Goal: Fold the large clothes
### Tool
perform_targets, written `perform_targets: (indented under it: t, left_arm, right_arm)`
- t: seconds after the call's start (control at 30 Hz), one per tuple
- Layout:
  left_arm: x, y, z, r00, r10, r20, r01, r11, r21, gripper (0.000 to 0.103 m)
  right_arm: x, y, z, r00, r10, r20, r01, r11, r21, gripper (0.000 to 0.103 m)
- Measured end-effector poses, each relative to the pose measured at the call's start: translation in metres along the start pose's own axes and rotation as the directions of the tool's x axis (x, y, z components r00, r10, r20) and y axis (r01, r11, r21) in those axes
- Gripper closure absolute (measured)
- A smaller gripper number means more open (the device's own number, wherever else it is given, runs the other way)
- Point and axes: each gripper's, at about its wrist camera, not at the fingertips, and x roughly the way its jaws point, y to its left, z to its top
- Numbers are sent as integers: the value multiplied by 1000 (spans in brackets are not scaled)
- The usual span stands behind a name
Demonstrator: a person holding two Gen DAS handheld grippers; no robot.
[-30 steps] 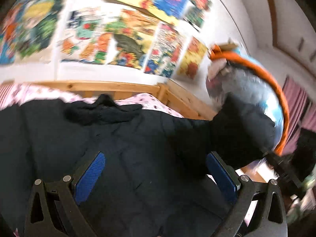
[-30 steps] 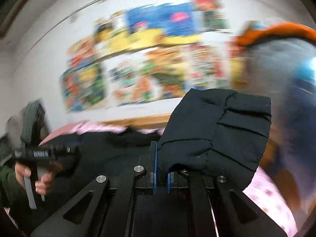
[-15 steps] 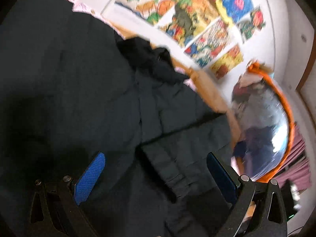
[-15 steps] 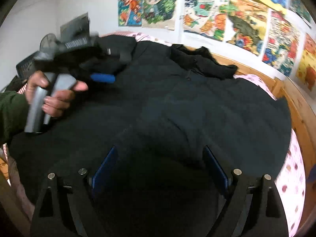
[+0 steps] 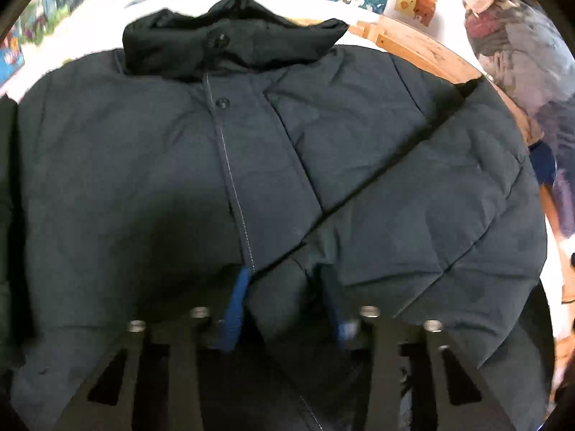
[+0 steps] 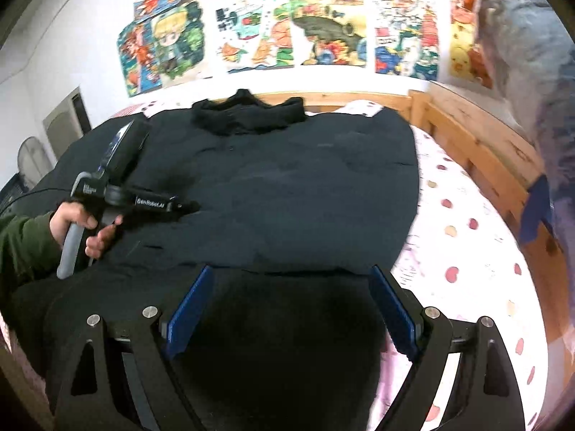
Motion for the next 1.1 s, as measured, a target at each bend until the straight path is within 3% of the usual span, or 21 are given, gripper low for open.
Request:
perform_targets:
  t: [0.1, 0.2, 0.3, 0.4, 0.47, 0.6, 0.67, 0.73, 0.8, 0.9, 1.0, 1.03, 1.1]
  left_arm:
    - [-7, -13, -2, 997, 73, 36, -74, 996, 48, 93]
    - [-22, -19, -2, 988, 139, 64, -143, 987, 67, 96]
    - [-63, -15, 10, 972, 188, 144, -197, 979, 50, 97]
    - [-115, 1, 21, 926, 277, 256, -289, 957, 10, 97]
    - [-134, 17, 19, 893, 351, 282, -363, 932, -11, 97]
    - [-118, 51, 22, 791, 559, 249, -572, 820, -23, 97]
    - [-98, 66, 20, 766, 606, 214, -617, 787, -18, 97]
    - [-72, 79, 19, 775, 610, 164, -619, 785, 2, 97]
    - [-48, 87, 16, 767, 629, 126, -637, 770, 31, 97]
    - [-25, 91, 10, 773, 630, 82, -635, 768, 81, 96]
    - [-8, 94, 5, 771, 634, 65, -637, 763, 109, 93]
    - [-10, 95, 5, 777, 624, 75, -629, 772, 95, 93]
    - [-27, 100, 4, 820, 559, 120, -566, 824, 32, 92]
  right_arm:
    - [0, -9, -4, 999, -47, -9, 47, 999, -15, 19]
    - [7, -14, -6, 994, -102, -47, 102, 995, 0, 19]
    - [6, -16, 1, 991, -124, -39, 125, 992, 15, 19]
    - [1, -18, 25, 991, -133, 26, 133, 991, -1, 19]
    - [6, -16, 48, 991, -114, 68, 116, 993, -28, 18]
    - [57, -6, 94, 995, -74, 62, 80, 992, -102, 18]
    - [93, -1, 110, 999, -35, 18, 36, 994, -107, 18]
    - [140, 3, 125, 999, 3, -44, -8, 996, -93, 18]
    - [180, 9, 127, 993, 11, -115, -20, 997, -77, 19]
    - [225, 17, 113, 978, -37, -205, 16, 995, -102, 19]
    - [245, 22, 93, 972, -69, -223, 41, 991, -130, 18]
    - [247, 24, 89, 972, -75, -224, 46, 990, -131, 18]
    - [244, 26, 86, 972, -83, -219, 53, 989, -137, 18]
